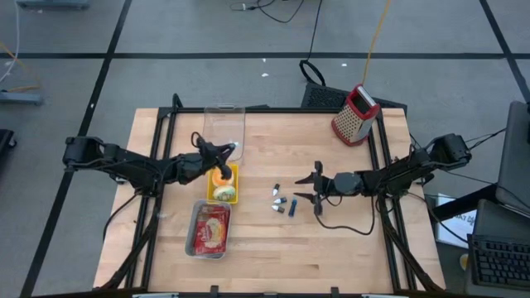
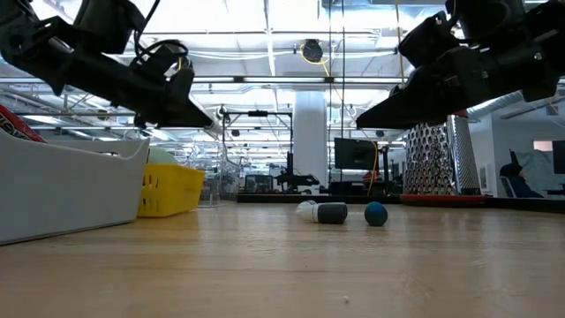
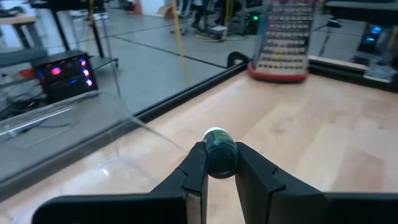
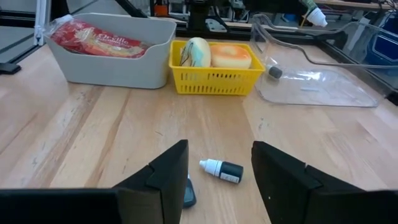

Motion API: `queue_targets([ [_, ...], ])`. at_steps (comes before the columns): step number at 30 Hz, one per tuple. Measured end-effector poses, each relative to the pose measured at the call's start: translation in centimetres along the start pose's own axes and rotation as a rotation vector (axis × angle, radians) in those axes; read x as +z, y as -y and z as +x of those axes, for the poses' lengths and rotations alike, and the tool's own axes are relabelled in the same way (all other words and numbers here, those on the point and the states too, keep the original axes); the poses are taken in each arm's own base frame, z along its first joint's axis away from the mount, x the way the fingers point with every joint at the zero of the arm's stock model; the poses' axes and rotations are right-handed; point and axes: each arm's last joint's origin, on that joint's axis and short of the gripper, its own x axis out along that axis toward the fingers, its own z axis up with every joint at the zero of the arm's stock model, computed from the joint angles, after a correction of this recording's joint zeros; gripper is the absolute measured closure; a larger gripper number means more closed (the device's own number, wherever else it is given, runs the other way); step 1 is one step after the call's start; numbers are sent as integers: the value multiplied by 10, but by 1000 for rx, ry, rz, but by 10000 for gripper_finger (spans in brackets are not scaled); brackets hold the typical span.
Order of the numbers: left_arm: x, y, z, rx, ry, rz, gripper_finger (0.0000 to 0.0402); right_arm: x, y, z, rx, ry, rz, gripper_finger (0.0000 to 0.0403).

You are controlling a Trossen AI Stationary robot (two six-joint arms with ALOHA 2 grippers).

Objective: Pick & Place Food Item
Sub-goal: Put the right green food coloring bottle into the transparent bin, then put the right blue food coloring bottle into the transparent bin

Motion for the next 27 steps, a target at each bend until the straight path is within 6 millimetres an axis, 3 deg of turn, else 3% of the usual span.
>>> queue_targets([
  [14, -5, -10, 4, 125, -27, -124, 327, 0, 1, 0, -2, -1, 29, 238],
  [27, -8, -13, 3, 190, -40, -179, 256, 0, 1, 0, -1, -1, 28, 238],
])
